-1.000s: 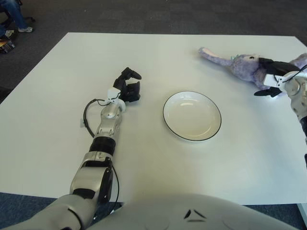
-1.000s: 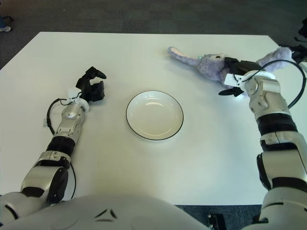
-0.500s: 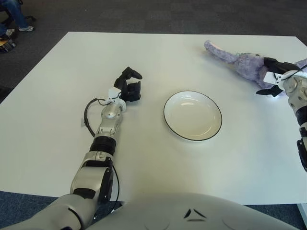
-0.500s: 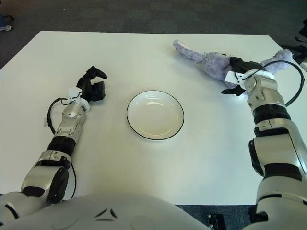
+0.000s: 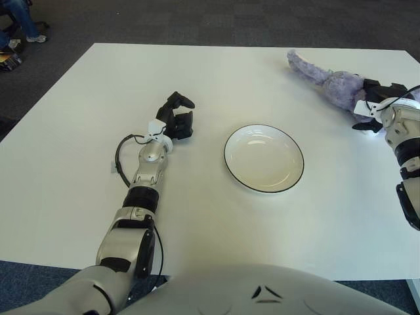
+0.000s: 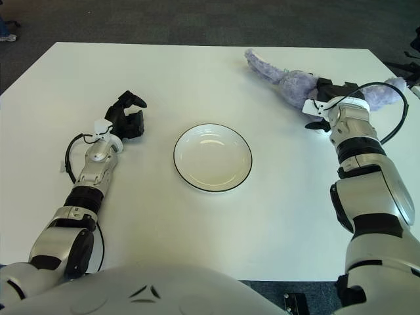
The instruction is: Put the doll into the plate.
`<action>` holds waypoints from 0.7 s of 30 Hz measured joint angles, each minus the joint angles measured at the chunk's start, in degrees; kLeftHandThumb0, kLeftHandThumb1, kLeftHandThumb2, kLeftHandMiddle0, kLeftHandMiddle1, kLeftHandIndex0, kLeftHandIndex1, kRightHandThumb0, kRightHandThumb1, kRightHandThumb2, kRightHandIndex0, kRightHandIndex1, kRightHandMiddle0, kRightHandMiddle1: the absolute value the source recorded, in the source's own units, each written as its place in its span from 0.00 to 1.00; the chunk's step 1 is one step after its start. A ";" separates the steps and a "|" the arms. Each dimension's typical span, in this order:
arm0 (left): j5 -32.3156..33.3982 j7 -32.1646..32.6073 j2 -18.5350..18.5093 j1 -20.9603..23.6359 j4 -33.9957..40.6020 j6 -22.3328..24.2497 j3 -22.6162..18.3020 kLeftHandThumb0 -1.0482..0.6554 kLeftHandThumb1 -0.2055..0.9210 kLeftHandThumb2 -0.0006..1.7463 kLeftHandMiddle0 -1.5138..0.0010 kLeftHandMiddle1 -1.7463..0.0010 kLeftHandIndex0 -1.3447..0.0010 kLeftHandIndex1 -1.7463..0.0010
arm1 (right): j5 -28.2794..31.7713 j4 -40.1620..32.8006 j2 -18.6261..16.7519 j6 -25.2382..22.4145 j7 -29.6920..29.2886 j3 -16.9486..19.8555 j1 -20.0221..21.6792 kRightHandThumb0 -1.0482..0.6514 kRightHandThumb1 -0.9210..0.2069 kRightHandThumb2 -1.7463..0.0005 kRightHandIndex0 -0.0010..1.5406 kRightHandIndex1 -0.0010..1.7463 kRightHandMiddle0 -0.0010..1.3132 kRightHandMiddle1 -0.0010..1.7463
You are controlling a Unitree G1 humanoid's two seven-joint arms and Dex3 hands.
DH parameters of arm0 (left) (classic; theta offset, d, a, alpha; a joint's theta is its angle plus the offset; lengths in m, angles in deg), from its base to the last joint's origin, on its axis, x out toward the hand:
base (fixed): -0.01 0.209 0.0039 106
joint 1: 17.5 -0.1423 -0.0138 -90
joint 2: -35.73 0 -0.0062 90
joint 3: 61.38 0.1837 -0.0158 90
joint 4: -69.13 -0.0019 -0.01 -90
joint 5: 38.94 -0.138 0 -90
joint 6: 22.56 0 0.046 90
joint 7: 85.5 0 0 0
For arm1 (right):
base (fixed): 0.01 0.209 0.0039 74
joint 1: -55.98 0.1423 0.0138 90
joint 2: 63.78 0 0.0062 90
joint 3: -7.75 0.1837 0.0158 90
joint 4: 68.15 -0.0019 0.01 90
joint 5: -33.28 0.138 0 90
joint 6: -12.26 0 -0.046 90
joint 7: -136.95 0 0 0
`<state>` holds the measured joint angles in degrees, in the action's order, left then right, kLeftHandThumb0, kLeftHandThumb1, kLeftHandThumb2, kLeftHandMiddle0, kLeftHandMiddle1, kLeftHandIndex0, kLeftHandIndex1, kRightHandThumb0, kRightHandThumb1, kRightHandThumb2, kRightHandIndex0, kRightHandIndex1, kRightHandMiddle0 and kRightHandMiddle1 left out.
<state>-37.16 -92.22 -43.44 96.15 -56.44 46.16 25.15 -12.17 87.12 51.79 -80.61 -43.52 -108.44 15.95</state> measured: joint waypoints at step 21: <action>-0.11 0.22 0.04 -0.61 1.16 0.46 0.27 0.37 0.65 0.61 0.24 0.00 0.66 0.00 | -0.32 3.25 -7.25 -15.89 -12.63 -0.86 0.43 0.85 0.36 0.39 0.29 1.00 0.00 0.47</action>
<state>-37.27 -92.00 -43.40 95.54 -55.28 46.62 25.41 -12.49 90.37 44.54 -96.51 -56.15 -109.31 16.38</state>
